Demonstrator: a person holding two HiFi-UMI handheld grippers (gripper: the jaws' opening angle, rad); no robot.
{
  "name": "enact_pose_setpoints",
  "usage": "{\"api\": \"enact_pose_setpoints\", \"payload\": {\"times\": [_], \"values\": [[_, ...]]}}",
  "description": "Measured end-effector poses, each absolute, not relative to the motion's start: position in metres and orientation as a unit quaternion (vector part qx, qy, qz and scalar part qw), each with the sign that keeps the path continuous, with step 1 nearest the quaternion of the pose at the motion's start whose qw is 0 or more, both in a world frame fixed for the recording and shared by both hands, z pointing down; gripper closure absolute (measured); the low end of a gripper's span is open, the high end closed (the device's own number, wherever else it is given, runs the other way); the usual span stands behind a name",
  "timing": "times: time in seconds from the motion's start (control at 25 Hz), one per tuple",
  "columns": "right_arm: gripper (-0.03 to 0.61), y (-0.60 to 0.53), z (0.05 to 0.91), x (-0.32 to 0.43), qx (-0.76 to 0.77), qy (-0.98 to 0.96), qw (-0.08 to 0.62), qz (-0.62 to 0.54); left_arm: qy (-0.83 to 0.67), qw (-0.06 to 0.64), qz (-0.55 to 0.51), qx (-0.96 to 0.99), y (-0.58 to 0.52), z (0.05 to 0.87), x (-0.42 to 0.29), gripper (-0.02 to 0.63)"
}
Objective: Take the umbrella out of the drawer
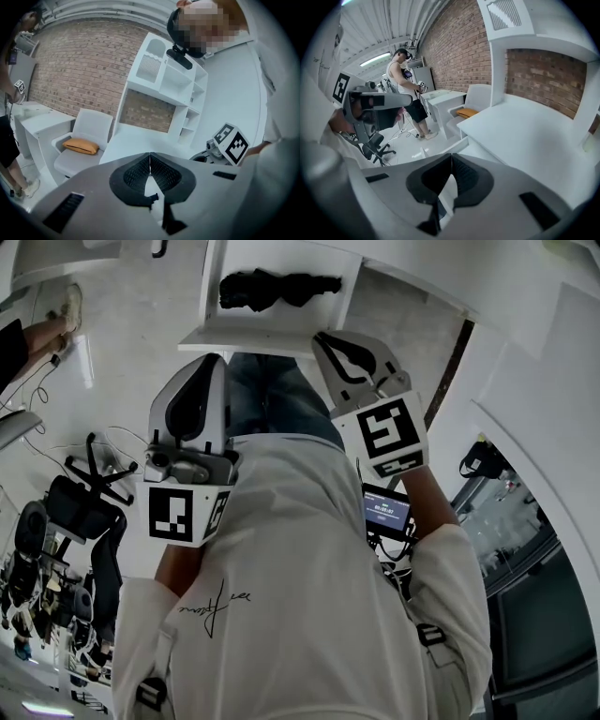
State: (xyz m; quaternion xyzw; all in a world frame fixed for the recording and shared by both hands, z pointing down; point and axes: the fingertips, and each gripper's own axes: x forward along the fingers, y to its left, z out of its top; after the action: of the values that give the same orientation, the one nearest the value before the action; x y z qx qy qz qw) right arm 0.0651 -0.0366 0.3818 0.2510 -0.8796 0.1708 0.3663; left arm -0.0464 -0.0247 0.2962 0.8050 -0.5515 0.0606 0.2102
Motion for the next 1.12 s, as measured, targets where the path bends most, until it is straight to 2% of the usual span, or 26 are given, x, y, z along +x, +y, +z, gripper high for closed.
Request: {"api": "enact_pose_setpoints", "payload": {"times": [1.12], "values": [[0.549, -0.056, 0.497, 0.044, 0.146, -0.869, 0.465, 0.091, -0.537, 0.256, 0.076, 0.800, -0.038, 0.326, -0.052, 0.597]]}}
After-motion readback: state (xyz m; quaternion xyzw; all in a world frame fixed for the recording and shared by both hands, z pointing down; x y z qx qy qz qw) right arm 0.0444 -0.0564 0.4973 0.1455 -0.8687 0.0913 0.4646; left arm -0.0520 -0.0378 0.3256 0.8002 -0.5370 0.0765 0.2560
